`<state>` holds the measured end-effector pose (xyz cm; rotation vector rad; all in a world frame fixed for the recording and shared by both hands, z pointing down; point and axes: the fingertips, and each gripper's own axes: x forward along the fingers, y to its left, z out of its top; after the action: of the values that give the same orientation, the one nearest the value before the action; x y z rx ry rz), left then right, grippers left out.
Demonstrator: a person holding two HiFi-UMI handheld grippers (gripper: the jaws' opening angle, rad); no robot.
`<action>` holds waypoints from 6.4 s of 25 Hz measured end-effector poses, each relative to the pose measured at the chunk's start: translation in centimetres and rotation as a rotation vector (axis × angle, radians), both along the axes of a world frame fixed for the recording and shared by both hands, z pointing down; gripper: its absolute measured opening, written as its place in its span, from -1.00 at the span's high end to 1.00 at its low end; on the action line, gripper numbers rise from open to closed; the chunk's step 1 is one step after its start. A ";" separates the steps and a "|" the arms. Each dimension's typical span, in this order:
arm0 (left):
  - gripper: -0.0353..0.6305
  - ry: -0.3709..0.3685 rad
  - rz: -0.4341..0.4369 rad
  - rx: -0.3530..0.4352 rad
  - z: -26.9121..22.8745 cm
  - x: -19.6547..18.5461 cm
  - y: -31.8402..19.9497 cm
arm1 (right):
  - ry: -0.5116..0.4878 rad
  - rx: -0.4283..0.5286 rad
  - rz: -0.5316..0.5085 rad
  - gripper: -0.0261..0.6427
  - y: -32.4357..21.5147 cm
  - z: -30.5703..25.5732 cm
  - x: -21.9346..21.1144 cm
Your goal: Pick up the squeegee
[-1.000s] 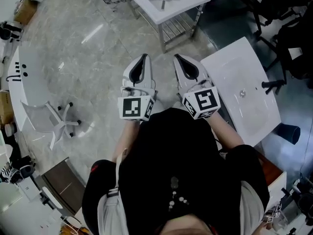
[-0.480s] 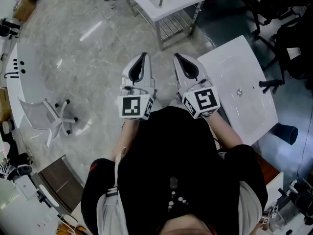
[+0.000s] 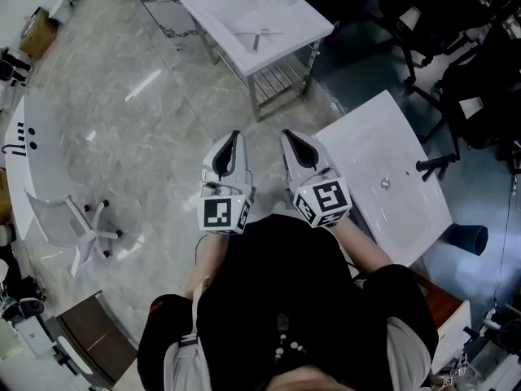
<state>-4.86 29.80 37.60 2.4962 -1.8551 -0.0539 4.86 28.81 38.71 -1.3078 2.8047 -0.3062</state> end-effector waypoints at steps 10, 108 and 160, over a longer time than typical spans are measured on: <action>0.89 0.040 -0.008 -0.040 2.0 -3.8 -3.3 | 0.044 -0.056 0.003 0.92 -3.0 1.9 -3.6; 0.89 0.004 0.071 -0.629 23.2 -2.1 -58.4 | 0.088 -0.303 0.242 0.92 -54.2 10.2 -2.5; 0.58 -0.061 -0.124 -1.166 41.9 -2.4 -58.6 | 0.133 -0.465 0.385 0.91 -56.0 16.0 -1.6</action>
<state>-7.24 -28.82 79.52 1.5554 -1.3766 0.8361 3.28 -27.21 54.71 -1.9830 2.5852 -0.9200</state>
